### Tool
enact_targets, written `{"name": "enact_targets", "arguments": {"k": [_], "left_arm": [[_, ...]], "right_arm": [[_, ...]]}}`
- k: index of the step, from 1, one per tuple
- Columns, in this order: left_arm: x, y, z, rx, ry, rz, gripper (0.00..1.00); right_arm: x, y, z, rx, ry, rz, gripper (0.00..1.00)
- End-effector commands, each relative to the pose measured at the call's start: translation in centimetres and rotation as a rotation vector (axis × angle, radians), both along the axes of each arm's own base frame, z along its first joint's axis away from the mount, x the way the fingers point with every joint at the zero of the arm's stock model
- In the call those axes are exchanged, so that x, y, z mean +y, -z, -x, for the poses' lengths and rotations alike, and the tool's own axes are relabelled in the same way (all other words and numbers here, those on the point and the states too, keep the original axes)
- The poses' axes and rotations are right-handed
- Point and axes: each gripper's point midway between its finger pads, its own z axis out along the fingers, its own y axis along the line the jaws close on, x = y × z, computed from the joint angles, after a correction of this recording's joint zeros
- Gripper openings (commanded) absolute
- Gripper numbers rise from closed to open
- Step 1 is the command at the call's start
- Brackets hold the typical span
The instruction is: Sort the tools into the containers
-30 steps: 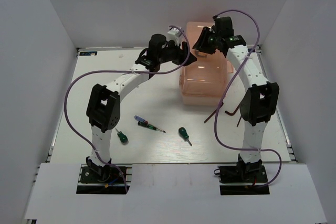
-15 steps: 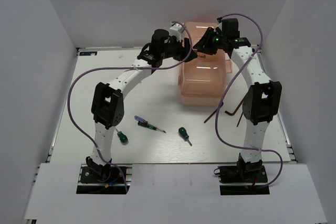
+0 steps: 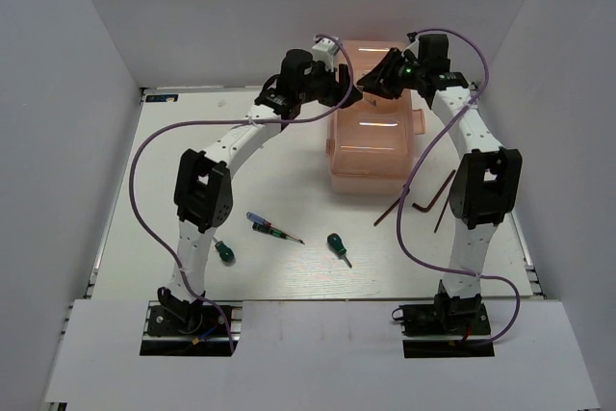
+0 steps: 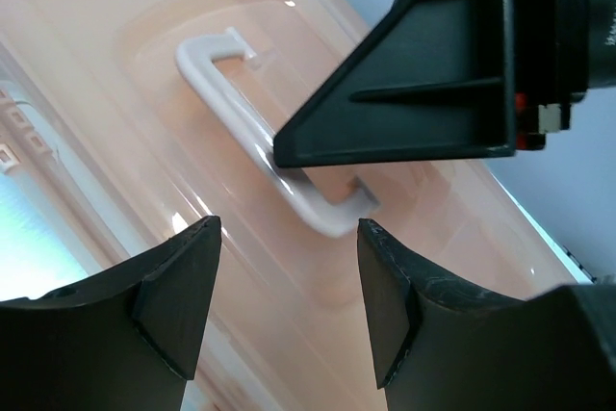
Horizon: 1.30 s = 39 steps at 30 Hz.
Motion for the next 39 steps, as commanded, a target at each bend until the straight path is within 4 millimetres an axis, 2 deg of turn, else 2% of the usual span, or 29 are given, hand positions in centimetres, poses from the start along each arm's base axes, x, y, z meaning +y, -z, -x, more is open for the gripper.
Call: {"name": "enact_targets", "arguments": {"k": [1, 3, 4, 5, 8, 9, 10, 11, 14, 15, 20, 25, 26, 27, 29, 30, 31, 32, 34, 35, 36, 37, 38, 39], "left_arm": [[-0.2, -0.3, -0.1, 0.010, -0.012, -0.004, 0.69], [-0.6, -1.0, -0.3, 0.005, -0.003, 0.014, 0.69], [-1.0, 0.0, -0.5, 0.025, 0.004, 0.014, 0.69], [-1.1, -0.7, -0.8, 0.008, 0.004, 0.024, 0.69], [-1.5, -0.9, -1.1, 0.016, 0.011, 0.034, 0.68], [-1.7, -0.1, -1.0, 0.029, 0.023, 0.029, 0.68], [-1.8, -0.6, -1.1, 0.030, 0.020, 0.041, 0.66], [-1.9, -0.2, -1.2, 0.037, 0.018, 0.046, 0.66], [-2.3, 0.0, -1.0, 0.050, 0.037, 0.055, 0.61], [-2.9, 0.2, -0.9, 0.051, 0.046, 0.054, 0.58], [-3.1, 1.5, -0.7, 0.094, 0.052, 0.053, 0.44], [-3.5, 1.8, -0.9, 0.112, 0.054, 0.079, 0.29], [-3.6, 1.8, -0.8, 0.114, 0.063, 0.080, 0.29], [-3.6, 1.8, -0.7, 0.123, 0.061, 0.086, 0.27], [-3.6, 1.8, -0.7, 0.123, 0.061, 0.086, 0.26], [-3.6, 1.6, -0.8, 0.115, 0.062, 0.090, 0.26], [-3.6, 1.6, -0.8, 0.115, 0.062, 0.090, 0.26], [-3.7, 2.2, -0.9, 0.132, 0.059, 0.091, 0.26], [-3.7, 2.2, -1.0, 0.130, 0.050, 0.090, 0.26], [-3.7, 2.2, -1.0, 0.138, 0.048, 0.095, 0.26], [-3.6, 2.2, -1.1, 0.136, 0.039, 0.093, 0.26], [-3.6, 2.2, -1.1, 0.144, 0.037, 0.098, 0.26], [-3.7, 2.1, -1.1, 0.155, 0.034, 0.105, 0.26], [-3.6, 2.2, -1.3, 0.153, 0.022, 0.104, 0.27]], "right_arm": [[1.5, -5.4, 2.1, -0.095, -0.089, -0.103, 0.39], [1.4, -5.4, 2.1, -0.090, -0.085, -0.110, 0.37], [1.4, -5.4, 2.1, -0.095, -0.088, -0.112, 0.37], [1.4, -5.3, 2.1, -0.090, -0.087, -0.112, 0.37], [1.4, -5.3, 2.1, -0.086, -0.089, -0.118, 0.37], [1.2, -5.2, 2.0, -0.084, -0.085, -0.119, 0.37], [1.2, -5.3, 2.0, -0.088, -0.086, -0.121, 0.37], [1.4, -5.4, 2.1, -0.088, -0.090, -0.123, 0.37], [1.4, -5.3, 2.1, -0.081, -0.094, -0.137, 0.37], [1.4, -5.4, 2.0, -0.086, -0.094, -0.141, 0.37], [1.6, -5.8, 2.2, -0.094, -0.116, -0.164, 0.39], [1.1, -6.1, 2.4, -0.123, -0.123, -0.139, 0.51], [0.8, -6.3, 2.7, -0.121, -0.118, -0.124, 0.51], [0.3, -6.1, 2.5, -0.154, -0.105, -0.070, 0.53], [-0.6, -7.5, 2.9, -0.210, -0.087, -0.031, 0.53], [-1.6, -6.7, 2.6, -0.229, -0.057, 0.060, 0.54], [-2.2, -7.1, 2.6, -0.252, -0.039, 0.087, 0.54], [-3.6, -8.5, 2.6, -0.318, 0.007, 0.155, 0.54], [-5.8, -7.6, 2.5, -0.319, 0.074, 0.284, 0.54], [-7.6, -9.1, 3.0, -0.383, 0.130, 0.379, 0.54], [-8.7, -8.7, 3.0, -0.369, 0.177, 0.410, 0.54], [-11.2, -7.7, 2.6, -0.368, 0.264, 0.522, 0.54], [-12.9, -9.1, 3.2, -0.397, 0.316, 0.545, 0.54], [-14.1, -7.6, 3.4, -0.361, 0.337, 0.574, 0.54]]}}
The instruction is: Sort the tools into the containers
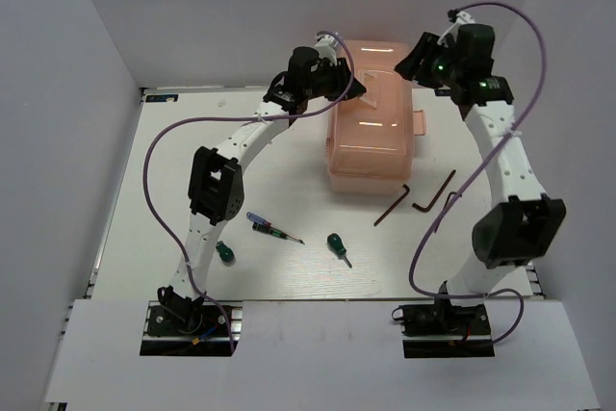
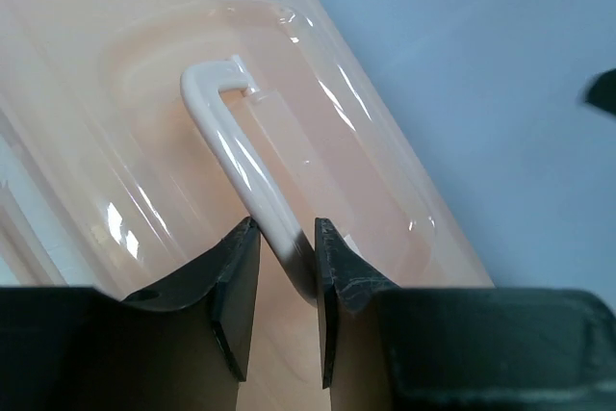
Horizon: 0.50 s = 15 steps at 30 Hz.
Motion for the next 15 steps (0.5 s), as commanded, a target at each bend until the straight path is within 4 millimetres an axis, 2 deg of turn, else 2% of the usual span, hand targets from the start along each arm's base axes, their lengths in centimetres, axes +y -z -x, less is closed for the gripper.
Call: {"name": "enact_targets", "arguments": {"k": [1, 2, 3, 4, 5, 6, 8, 10, 13, 14, 15], "left_arm": [[-1.1, 1.6, 0.6, 0.029, 0.032, -0.013, 0.27], [-1.1, 1.6, 0.5, 0.039, 0.021, -0.008, 0.27], [-1.1, 1.4, 0.4, 0.031, 0.021, -0.003, 0.27], [-1.6, 1.4, 0.7, 0.042, 0.018, 0.002, 0.26], [-1.6, 1.4, 0.8, 0.051, 0.016, 0.008, 0.25], [-1.5, 1.4, 0.6, 0.049, 0.006, 0.006, 0.23], [-1.5, 1.4, 0.6, 0.049, 0.005, 0.006, 0.23], [-1.5, 1.4, 0.6, 0.049, 0.005, 0.006, 0.24], [-1.5, 1.4, 0.6, 0.049, 0.005, 0.006, 0.27], [-1.5, 1.8, 0.6, 0.057, 0.005, 0.001, 0.30], [-1.5, 1.8, 0.6, 0.057, 0.005, 0.001, 0.31]], "right_arm": [[-8.4, 1.3, 0.3, -0.036, 0.239, 0.245, 0.54], [-10.2, 1.9, 0.5, -0.016, 0.270, 0.248, 0.54], [-10.3, 3.8, 0.7, 0.028, 0.262, 0.252, 0.56], [-12.3, 5.5, 1.2, 0.088, 0.268, 0.237, 0.56], [-13.2, 7.2, 1.0, 0.133, 0.259, 0.212, 0.56], [-13.1, 9.9, 1.8, 0.194, 0.221, 0.185, 0.59], [-13.9, 11.4, 1.5, 0.196, 0.171, 0.109, 0.62], [-14.5, 14.8, 1.7, 0.264, 0.157, 0.077, 0.67], [-14.1, 16.8, 1.4, 0.296, 0.068, -0.011, 0.71], [-13.7, 16.7, 1.3, 0.288, 0.028, -0.049, 0.71], [-13.7, 17.3, 1.1, 0.301, 0.017, -0.066, 0.72]]}}
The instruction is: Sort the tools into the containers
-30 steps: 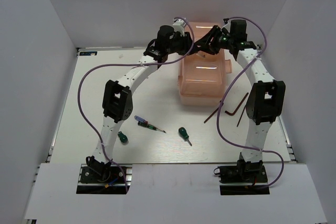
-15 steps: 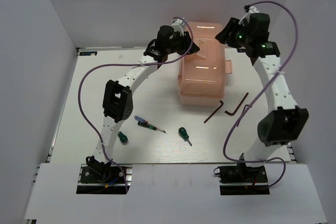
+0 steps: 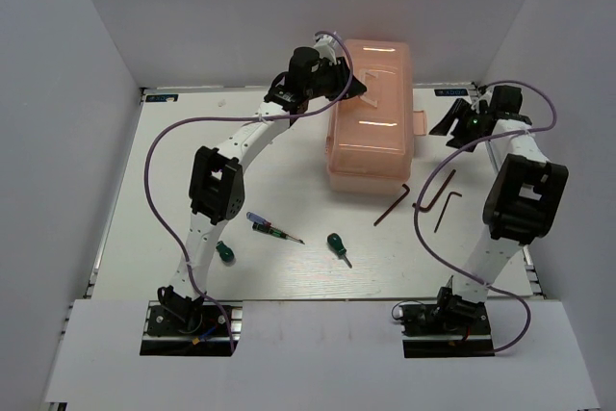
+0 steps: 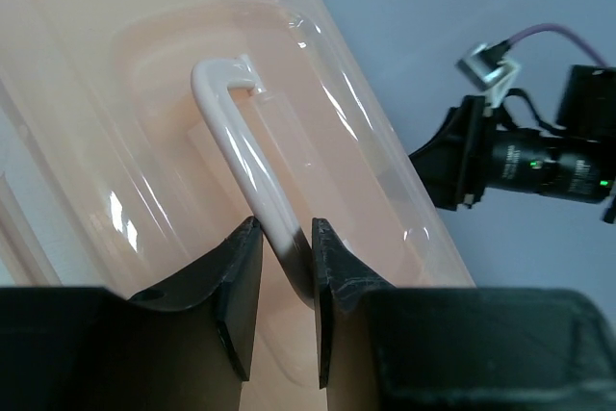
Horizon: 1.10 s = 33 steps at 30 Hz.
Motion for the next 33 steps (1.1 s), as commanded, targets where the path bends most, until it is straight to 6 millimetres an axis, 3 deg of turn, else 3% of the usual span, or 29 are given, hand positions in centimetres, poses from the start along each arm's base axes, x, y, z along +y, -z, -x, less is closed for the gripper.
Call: {"name": "enact_targets", "arguments": {"k": [1, 6, 11, 12, 16, 17, 18, 19, 21, 22, 25, 33], "left_arm": [[-1.3, 1.8, 0.9, 0.011, 0.036, -0.035, 0.31], [-1.3, 1.8, 0.9, 0.011, 0.036, -0.035, 0.33], [-1.5, 1.2, 1.3, 0.011, 0.051, -0.010, 0.21], [-1.5, 1.1, 1.3, 0.019, 0.049, -0.005, 0.18], [-2.0, 0.9, 1.6, 0.024, 0.079, 0.027, 0.09], [-2.3, 0.3, 1.8, 0.022, 0.091, 0.054, 0.06], [-2.4, 0.9, 1.9, 0.033, 0.104, 0.051, 0.01], [-2.5, -0.1, 1.8, 0.019, 0.103, 0.072, 0.00], [-2.8, 0.2, 2.1, 0.033, 0.127, 0.079, 0.00], [-2.9, 0.2, 1.9, 0.029, 0.127, 0.081, 0.00], [-3.0, -0.4, 1.8, 0.019, 0.128, 0.087, 0.00], [-1.6, -4.5, 2.1, -0.057, 0.074, 0.081, 0.00]], "right_arm": [[2.3, -2.4, -0.9, -0.111, -0.151, -0.120, 0.72], [2.9, -1.9, -2.4, -0.126, -0.173, -0.164, 0.72], [2.7, -0.2, -4.0, -0.093, -0.149, -0.202, 0.72], [2.5, -0.9, -4.7, -0.112, -0.151, -0.201, 0.72], [3.0, 0.9, -5.7, -0.058, -0.144, -0.261, 0.69], [3.4, 1.0, -5.9, -0.054, -0.157, -0.287, 0.66], [3.4, 1.6, -6.0, -0.044, -0.159, -0.298, 0.63], [3.7, 1.9, -6.0, -0.037, -0.170, -0.307, 0.61], [4.2, 2.4, -6.0, -0.029, -0.188, -0.330, 0.54], [4.6, 2.1, -6.0, -0.039, -0.207, -0.340, 0.37], [5.2, 2.1, -6.1, -0.044, -0.236, -0.349, 0.00], [4.0, 2.3, -6.3, -0.042, -0.214, -0.242, 0.00]]}}
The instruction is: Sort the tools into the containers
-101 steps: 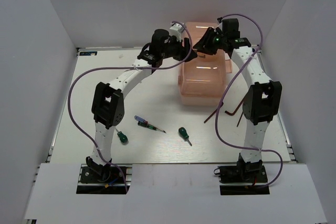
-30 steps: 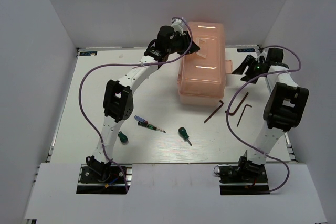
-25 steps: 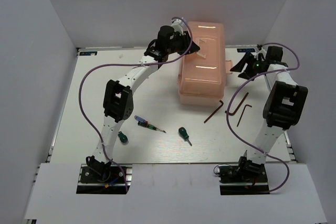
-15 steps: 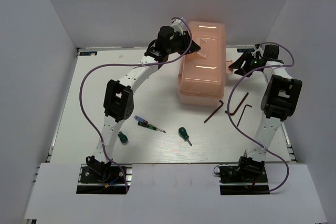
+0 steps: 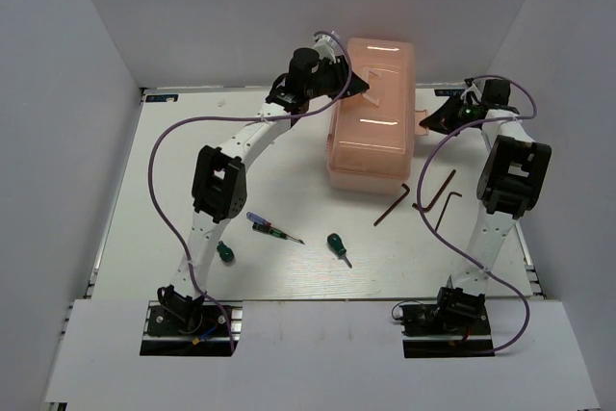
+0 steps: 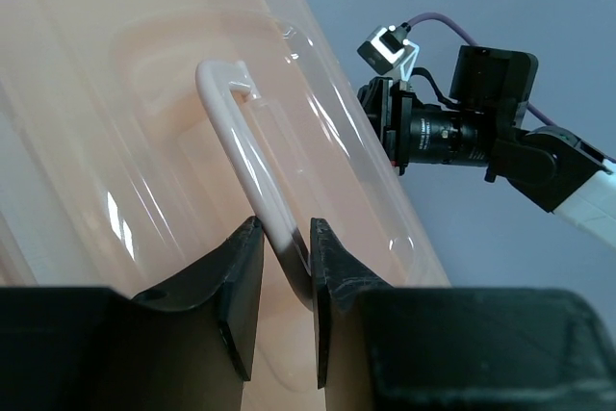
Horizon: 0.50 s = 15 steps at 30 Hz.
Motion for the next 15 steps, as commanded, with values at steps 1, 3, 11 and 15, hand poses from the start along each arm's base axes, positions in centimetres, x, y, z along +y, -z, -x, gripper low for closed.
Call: {"name": "enact_targets", "arguments": {"k": [1, 3, 11, 15], "left_arm": [[-0.5, -5.4, 2.7, -0.099, 0.042, 0.010, 0.00], [-0.3, -5.9, 2.7, -0.108, 0.032, 0.004, 0.00], [2.0, -8.5, 2.7, -0.144, -0.023, -0.013, 0.00], [2.3, -7.9, 2.6, -0.124, -0.039, -0.040, 0.00]], "right_arm": [[-0.2, -0.4, -0.8, -0.045, -0.019, 0.096, 0.00], [-0.6, -0.2, -0.7, -0.037, -0.010, 0.121, 0.00], [-1.3, -0.2, -0.8, -0.030, 0.015, 0.172, 0.00], [-1.5, -0.3, -0.8, -0.028, 0.020, 0.185, 0.00]]}}
